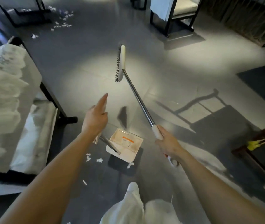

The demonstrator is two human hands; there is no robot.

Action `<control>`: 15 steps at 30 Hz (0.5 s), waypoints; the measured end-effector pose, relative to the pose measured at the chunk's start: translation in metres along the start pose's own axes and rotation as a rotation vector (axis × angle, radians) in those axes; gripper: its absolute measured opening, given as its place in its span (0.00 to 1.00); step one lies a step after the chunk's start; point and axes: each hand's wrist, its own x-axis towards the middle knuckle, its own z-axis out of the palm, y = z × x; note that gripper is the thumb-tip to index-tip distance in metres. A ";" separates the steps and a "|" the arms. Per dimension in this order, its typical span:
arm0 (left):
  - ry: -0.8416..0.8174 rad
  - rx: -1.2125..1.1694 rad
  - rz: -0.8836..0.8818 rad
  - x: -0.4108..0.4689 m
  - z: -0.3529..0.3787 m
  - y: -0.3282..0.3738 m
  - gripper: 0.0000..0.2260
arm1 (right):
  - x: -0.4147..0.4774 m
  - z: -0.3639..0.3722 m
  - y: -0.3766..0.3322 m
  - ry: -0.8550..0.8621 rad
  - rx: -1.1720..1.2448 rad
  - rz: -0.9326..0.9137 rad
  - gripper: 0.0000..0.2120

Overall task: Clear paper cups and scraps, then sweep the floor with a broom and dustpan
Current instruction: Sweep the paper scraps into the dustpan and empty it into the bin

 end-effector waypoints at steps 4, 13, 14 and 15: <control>0.041 0.004 -0.018 0.101 0.002 0.026 0.31 | 0.095 -0.022 -0.050 -0.031 0.079 0.024 0.29; 0.218 0.042 -0.119 0.350 0.027 0.048 0.28 | 0.370 -0.088 -0.147 -0.121 0.067 -0.002 0.33; 0.233 0.041 -0.149 0.376 0.030 0.052 0.27 | 0.400 -0.097 -0.158 -0.146 0.076 0.011 0.33; 0.252 0.034 -0.169 0.402 0.032 0.057 0.27 | 0.429 -0.106 -0.169 -0.173 0.092 0.027 0.33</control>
